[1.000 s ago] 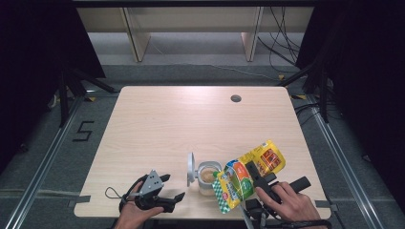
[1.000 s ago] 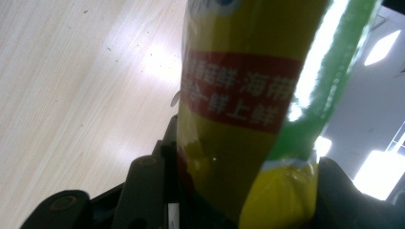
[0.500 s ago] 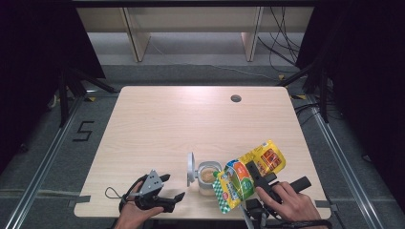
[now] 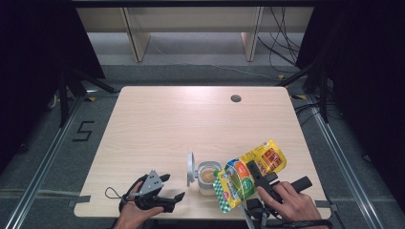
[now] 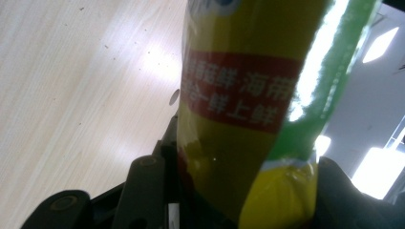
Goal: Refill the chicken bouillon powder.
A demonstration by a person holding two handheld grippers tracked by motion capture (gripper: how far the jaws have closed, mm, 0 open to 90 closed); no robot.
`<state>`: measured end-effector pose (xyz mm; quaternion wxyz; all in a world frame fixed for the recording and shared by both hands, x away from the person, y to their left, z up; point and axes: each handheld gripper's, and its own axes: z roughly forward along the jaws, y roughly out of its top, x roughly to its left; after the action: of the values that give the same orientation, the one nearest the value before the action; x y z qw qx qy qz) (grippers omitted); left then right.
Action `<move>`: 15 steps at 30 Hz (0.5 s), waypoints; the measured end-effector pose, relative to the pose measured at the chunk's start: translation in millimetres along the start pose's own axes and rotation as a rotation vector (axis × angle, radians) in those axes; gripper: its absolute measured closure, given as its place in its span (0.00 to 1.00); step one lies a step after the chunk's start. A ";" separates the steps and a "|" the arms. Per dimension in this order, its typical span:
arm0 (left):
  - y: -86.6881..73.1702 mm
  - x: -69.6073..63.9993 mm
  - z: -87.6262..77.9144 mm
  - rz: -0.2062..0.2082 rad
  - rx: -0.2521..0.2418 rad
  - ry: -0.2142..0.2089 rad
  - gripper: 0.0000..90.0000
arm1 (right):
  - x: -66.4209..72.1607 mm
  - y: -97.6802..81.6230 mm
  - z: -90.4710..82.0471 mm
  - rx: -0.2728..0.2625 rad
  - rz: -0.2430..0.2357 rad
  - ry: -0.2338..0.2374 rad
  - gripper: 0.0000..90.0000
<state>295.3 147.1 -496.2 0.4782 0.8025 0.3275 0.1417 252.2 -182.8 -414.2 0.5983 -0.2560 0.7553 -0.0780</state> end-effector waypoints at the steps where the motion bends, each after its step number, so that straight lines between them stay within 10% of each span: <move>1: 0.0 0.0 0.0 -0.001 0.000 -0.001 0.20 | 0.3 0.0 -0.1 0.002 0.004 0.001 0.68; 15: -0.2 -0.2 0.5 -0.001 -0.001 -0.001 0.20 | 0.7 0.8 -1.0 0.008 0.003 -0.004 0.68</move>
<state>295.3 146.7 -496.6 0.4790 0.8020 0.3276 0.1414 251.0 -182.6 -414.8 0.6009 -0.2525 0.7542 -0.0795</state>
